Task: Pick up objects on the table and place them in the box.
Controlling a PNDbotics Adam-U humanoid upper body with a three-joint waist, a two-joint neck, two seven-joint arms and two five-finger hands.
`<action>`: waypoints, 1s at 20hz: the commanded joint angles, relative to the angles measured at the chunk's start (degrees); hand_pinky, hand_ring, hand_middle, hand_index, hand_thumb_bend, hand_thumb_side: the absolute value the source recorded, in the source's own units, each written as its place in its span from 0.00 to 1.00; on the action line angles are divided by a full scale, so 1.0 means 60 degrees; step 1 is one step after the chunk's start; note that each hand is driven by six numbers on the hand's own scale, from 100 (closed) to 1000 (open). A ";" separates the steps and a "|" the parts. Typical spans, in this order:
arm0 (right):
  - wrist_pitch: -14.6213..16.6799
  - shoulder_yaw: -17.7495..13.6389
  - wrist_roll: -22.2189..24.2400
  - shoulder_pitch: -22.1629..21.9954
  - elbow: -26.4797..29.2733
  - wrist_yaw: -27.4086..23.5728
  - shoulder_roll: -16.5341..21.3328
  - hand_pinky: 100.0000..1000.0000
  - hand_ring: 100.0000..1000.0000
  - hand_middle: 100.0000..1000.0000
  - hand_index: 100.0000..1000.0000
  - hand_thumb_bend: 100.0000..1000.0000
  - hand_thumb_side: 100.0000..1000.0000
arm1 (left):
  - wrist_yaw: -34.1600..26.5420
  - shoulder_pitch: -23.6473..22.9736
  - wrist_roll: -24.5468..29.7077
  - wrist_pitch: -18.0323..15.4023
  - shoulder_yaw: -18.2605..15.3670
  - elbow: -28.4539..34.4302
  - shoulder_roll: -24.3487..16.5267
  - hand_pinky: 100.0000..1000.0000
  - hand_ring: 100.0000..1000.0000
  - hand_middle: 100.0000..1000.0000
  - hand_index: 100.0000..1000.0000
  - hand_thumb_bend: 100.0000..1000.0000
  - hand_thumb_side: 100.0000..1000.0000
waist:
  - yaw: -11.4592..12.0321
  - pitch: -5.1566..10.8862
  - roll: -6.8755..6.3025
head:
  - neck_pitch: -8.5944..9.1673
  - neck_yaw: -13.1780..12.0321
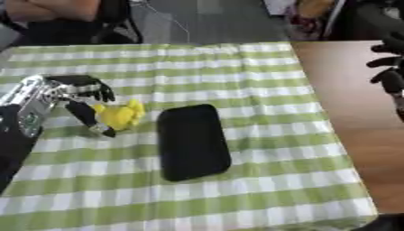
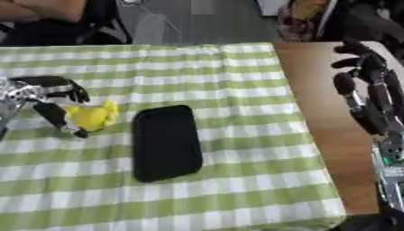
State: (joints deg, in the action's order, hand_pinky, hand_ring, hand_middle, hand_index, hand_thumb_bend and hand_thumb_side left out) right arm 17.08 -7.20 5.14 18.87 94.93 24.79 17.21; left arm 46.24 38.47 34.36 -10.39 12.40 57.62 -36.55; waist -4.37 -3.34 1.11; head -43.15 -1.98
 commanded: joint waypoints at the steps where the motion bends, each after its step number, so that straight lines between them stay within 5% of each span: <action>1: -0.0007 -0.0024 0.0026 0.0113 0.0111 -0.0073 0.0209 0.45 0.65 0.75 0.93 0.62 1.00 | 0.0080 0.0300 -0.0032 -0.0070 -0.0012 0.0052 -0.0083 0.80 0.71 0.69 0.81 1.00 0.36 | 0.0010 0.0096 -0.0013 | 0.0035 0.0003; 20: -0.0001 -0.0019 0.0039 0.0151 0.0126 -0.0103 0.0194 0.45 0.65 0.75 0.93 0.62 1.00 | 0.0337 0.0385 -0.0344 -0.0200 -0.0071 -0.0485 0.0340 0.78 0.69 0.67 0.79 1.00 0.36 | -0.0021 0.0019 0.0001 | 0.0102 -0.0036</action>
State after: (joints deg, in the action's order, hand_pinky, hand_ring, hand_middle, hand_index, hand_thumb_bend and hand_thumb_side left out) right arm 17.10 -7.19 5.18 18.87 94.93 24.38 17.20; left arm 47.88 39.91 32.55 -11.54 12.39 54.49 -33.55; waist -4.44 -3.84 1.14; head -43.14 -2.00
